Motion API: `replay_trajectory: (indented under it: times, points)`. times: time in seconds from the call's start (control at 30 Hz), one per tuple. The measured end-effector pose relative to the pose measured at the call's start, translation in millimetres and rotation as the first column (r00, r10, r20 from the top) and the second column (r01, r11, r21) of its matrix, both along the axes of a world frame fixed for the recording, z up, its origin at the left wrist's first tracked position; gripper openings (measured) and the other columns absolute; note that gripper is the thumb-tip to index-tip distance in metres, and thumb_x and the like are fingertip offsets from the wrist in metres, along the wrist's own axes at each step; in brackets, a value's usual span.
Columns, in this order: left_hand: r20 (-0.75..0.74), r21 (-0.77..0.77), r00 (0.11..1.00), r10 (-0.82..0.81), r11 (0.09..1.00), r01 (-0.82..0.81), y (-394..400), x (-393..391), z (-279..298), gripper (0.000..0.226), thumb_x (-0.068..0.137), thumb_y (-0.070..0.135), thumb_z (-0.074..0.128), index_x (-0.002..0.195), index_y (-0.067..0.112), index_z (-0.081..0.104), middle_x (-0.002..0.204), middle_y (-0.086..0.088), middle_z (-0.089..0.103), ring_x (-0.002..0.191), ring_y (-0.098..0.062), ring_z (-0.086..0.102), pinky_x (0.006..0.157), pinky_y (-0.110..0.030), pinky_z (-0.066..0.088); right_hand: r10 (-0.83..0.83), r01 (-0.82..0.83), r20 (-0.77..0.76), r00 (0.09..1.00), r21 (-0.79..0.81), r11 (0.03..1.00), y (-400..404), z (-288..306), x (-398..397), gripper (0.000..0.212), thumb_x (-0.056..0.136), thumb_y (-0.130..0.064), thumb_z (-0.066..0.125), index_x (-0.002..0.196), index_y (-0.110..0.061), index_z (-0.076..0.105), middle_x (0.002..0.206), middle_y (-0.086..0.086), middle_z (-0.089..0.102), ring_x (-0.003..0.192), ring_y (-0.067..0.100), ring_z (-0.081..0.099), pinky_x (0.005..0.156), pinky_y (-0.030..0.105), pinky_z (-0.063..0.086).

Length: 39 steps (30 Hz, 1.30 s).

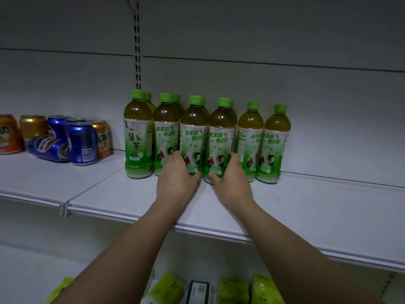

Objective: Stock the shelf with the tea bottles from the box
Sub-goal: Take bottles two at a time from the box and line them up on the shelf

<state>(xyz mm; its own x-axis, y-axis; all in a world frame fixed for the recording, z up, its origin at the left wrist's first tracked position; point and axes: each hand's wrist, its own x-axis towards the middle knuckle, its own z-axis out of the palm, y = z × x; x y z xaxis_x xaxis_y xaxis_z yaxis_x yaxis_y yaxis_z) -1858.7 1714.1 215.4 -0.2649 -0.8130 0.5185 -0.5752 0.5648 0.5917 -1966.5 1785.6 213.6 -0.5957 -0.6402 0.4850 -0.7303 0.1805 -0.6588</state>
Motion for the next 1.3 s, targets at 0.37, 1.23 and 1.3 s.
replay_trajectory:
  times: [0.37, 1.23, 1.3]
  points:
    - [0.36, 0.019, 0.93, 0.075, 0.996, -0.087, 41.1, 26.8, 12.2, 0.062, 0.083, 0.061, 0.05, 0.123, 0.014, 0.052, 0.132, -0.011, 0.05, 0.123, -0.032, 0.043, 0.098, -0.048, 0.044, 0.035, -0.047, 0.062, 0.997, 0.208, 0.977, 57.2, 23.1, 4.7, 0.021, 0.091, -0.022, 0.054, 0.099, -0.003, 0.059, 0.101, 0.016, 0.065, 0.091, 0.031, 0.059, 0.076, 0.037, 0.047]
    - [-0.023, 0.589, 0.884, -0.466, 0.708, 0.389, 234.7, 59.5, -134.2, 0.011, 0.085, 0.02, 0.063, 0.091, 0.014, 0.07, 0.094, -0.012, 0.071, 0.082, -0.017, 0.06, 0.069, -0.024, 0.046, 0.103, -0.224, 0.293, 0.951, 0.42, 0.88, 260.3, -101.5, 37.1, 0.026, 0.088, -0.02, 0.06, 0.062, -0.017, 0.059, 0.067, 0.006, 0.065, 0.054, 0.011, 0.053, 0.067, 0.031, 0.048]
    - [0.009, 0.647, 0.872, -0.489, 0.668, 0.368, 246.4, 53.1, -169.8, 0.014, 0.082, 0.021, 0.065, 0.091, 0.012, 0.071, 0.099, -0.014, 0.072, 0.089, -0.018, 0.064, 0.077, -0.027, 0.046, 0.045, -0.215, 0.356, 0.933, 0.456, 0.864, 268.8, -139.0, 35.2, 0.026, 0.086, -0.019, 0.061, 0.061, -0.019, 0.058, 0.068, 0.007, 0.064, 0.06, 0.016, 0.055, 0.067, 0.031, 0.047]
